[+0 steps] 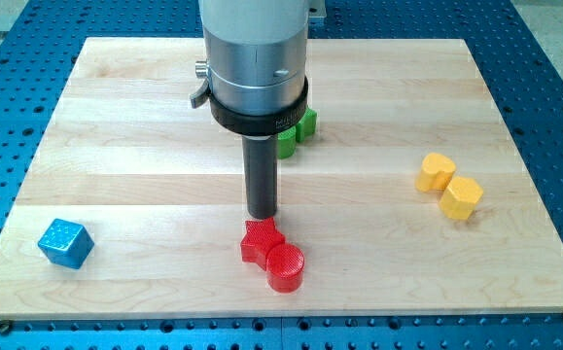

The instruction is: Move yellow blocks at top center

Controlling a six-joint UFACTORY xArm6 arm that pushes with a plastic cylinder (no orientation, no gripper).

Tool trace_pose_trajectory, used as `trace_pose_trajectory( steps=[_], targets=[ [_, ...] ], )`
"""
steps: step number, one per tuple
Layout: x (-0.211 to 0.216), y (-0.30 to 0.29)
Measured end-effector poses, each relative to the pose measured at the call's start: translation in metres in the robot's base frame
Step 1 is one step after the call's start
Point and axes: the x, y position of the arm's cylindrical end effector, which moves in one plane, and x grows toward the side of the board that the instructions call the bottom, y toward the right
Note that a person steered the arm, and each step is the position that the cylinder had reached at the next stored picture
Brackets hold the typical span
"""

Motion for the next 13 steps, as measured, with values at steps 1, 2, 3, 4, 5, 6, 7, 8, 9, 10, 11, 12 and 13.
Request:
trace_pose_trajectory(
  steps=[1,2,3,4,5,6,7,8,9,10,11,12,13],
  targets=[
    [0.001,0.008],
    [0.018,0.053],
    [0.022,0.09],
    [0.022,0.111],
    [0.022,0.131],
    [0.042,0.148],
    [0.071,0.183],
    [0.061,0.212],
    [0.015,0.226],
    [-0.015,0.227],
    [-0.007,0.227],
    [-0.004,0.269],
    [-0.041,0.259]
  ],
)
